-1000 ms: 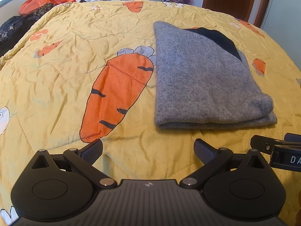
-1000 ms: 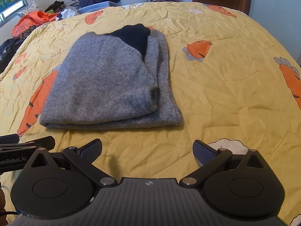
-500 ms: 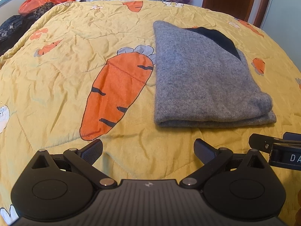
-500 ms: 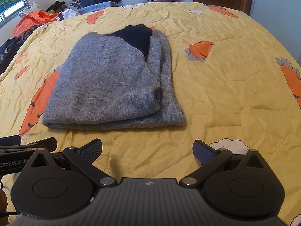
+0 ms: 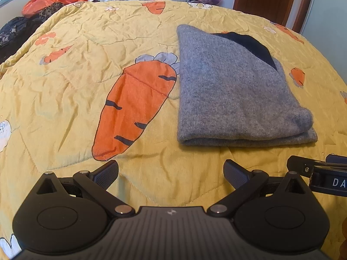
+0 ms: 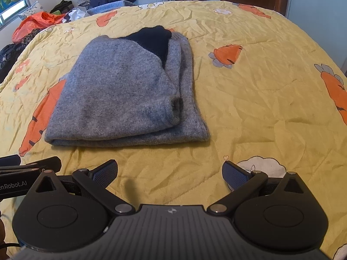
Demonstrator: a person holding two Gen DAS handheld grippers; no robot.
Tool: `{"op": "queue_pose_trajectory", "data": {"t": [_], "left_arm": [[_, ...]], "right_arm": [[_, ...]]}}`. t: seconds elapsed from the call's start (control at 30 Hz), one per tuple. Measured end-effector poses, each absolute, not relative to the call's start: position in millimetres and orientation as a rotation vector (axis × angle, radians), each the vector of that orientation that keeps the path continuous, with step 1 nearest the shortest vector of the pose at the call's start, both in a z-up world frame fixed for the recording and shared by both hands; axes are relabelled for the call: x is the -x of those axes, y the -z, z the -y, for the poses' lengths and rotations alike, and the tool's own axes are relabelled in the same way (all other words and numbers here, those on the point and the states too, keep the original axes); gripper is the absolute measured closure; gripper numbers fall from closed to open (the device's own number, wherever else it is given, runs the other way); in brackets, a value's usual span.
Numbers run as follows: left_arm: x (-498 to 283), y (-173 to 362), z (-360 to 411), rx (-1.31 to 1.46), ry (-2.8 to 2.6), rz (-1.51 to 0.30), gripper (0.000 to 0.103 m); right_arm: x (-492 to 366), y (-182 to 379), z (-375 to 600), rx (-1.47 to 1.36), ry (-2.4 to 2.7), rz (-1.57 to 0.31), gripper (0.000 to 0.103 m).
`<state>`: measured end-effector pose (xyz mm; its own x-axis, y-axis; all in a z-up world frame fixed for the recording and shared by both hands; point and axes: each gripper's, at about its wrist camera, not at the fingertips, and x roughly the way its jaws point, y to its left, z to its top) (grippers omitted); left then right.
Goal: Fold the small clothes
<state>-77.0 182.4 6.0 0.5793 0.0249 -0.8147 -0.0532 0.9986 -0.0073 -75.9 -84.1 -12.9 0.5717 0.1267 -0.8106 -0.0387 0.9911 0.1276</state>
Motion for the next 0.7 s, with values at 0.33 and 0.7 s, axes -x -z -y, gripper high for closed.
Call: {"op": "queue_pose_trajectory", "data": {"t": [0.33, 0.7], "left_arm": [[78.4, -6.8, -181.4, 0.030, -0.046, -0.951, 0.000], [78.6, -7.2, -181.2, 0.031, -0.046, -0.952, 0.000]], "right_arm": [[76.9, 12.8, 84.2, -0.100, -0.095, -0.957, 0.000], [77.4, 11.8, 84.8, -0.108, -0.100, -0.955, 0.000]]}}
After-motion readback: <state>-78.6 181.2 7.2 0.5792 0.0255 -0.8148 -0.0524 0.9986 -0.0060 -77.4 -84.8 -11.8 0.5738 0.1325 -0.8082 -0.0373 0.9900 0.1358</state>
